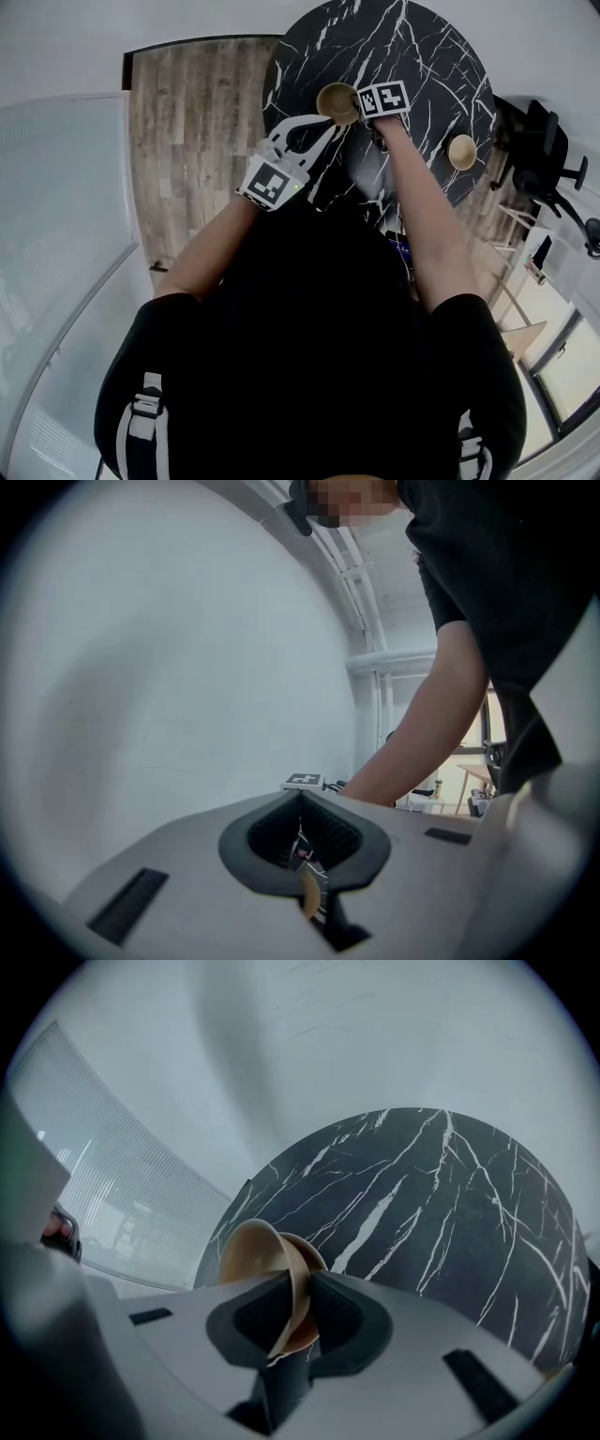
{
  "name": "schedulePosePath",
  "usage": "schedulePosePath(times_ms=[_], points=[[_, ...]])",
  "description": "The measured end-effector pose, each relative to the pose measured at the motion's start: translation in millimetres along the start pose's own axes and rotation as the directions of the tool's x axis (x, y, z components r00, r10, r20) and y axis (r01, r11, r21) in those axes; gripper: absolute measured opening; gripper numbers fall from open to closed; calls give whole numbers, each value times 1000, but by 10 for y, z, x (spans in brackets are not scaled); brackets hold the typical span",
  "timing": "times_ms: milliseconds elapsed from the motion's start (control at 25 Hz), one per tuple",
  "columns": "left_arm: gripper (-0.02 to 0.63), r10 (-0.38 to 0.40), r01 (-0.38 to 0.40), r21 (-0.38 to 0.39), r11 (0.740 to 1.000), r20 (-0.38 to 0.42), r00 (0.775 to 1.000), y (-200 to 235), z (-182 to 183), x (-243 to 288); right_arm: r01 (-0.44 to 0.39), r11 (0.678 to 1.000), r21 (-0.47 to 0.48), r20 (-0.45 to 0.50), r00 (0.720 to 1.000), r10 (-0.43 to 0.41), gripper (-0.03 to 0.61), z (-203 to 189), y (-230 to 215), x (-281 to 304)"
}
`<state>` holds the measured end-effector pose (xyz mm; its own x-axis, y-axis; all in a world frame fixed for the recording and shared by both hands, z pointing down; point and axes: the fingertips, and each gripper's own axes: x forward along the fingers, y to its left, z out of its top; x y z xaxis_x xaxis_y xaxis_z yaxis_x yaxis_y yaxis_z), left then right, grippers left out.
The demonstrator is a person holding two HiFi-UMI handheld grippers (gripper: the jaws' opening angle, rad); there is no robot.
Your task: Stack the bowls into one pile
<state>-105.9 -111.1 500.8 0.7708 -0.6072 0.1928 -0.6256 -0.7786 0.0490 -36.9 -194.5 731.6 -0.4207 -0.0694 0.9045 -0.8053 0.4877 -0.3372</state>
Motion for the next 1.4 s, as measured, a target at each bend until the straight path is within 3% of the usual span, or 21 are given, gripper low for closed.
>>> schedulePosePath(times_ms=[360,920,1200,1400], points=[[5,-18,18,8,1000,18,1000,-89,61,14,-5,999,32,40,999,4,106,19,-26,-125],[5,-101,99,41,994,46,994,-336,269,187,-19,996,88,183,983,3,137,-39,30,-650],[5,-147,145,51,988,45,988,-594,335,514,-15,996,87,259,966,-8,137,-97,-167,-988],[5,-157,154,60,986,43,987,-847,458,786,-10,996,85,292,956,-15,136,-350,-429,-1237]])
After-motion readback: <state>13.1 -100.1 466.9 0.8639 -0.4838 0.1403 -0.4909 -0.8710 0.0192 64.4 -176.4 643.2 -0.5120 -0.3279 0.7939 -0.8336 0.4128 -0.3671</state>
